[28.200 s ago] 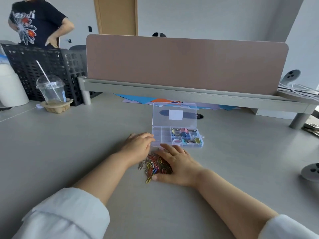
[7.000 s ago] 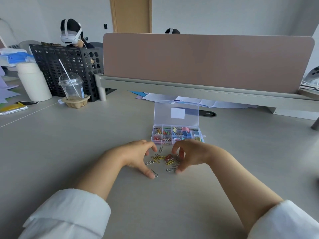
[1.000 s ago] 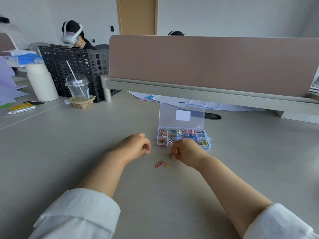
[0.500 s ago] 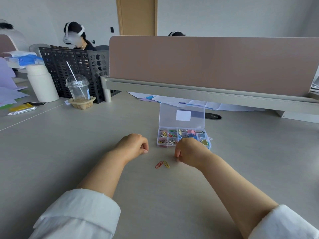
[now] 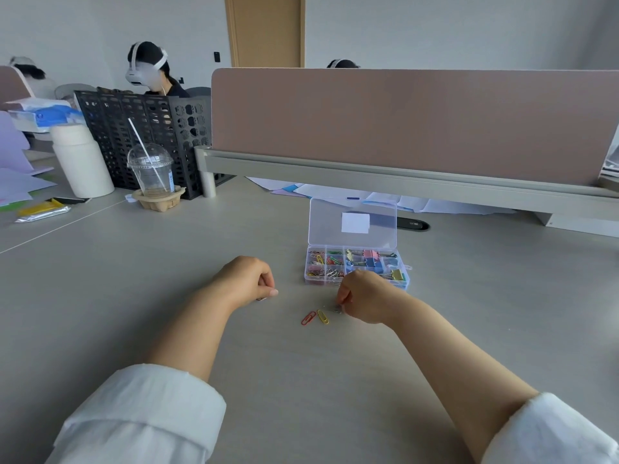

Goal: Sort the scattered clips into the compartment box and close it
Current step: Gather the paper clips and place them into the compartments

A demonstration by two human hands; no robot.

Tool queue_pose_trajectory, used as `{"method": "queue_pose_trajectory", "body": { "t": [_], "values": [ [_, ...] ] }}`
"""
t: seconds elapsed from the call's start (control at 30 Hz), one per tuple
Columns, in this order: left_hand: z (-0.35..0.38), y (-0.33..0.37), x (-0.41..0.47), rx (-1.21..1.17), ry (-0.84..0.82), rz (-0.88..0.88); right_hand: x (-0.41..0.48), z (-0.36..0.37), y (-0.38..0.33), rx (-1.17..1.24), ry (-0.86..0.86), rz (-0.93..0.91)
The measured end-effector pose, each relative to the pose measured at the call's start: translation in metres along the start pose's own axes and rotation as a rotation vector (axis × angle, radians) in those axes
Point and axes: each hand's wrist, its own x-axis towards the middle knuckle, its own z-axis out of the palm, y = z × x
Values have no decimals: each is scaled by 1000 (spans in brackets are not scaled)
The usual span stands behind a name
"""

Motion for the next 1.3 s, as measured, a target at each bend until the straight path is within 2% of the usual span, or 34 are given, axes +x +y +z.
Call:
{"method": "queue_pose_trajectory", "body": {
  "t": [0.13,0.3,0.53,0.7,0.87,1.03,1.17,1.3],
  "values": [
    [-1,3,-1,34,-46,-26,0,0,-1,28,-15,29],
    [-3,11,-5,116,-136,-13,-5,-9,-6,14,47,60],
    [-1,34,-12,-184,-252,121,-11,-5,-13,56,8,-59],
    [8,48,-16,-185,-310,87,-10,-1,-14,-31,12,-37],
    [14,55,-15,-92,-288,66,-8,-1,-12,-11,53,-10],
    [15,60,-16,13,-296,72,-12,-6,-15,83,118,-70],
    [11,57,-17,70,-308,41,-16,-8,-19,69,94,-150],
    [11,52,-15,73,-248,-4,-17,-7,-23,14,60,-147]
  ]
}}
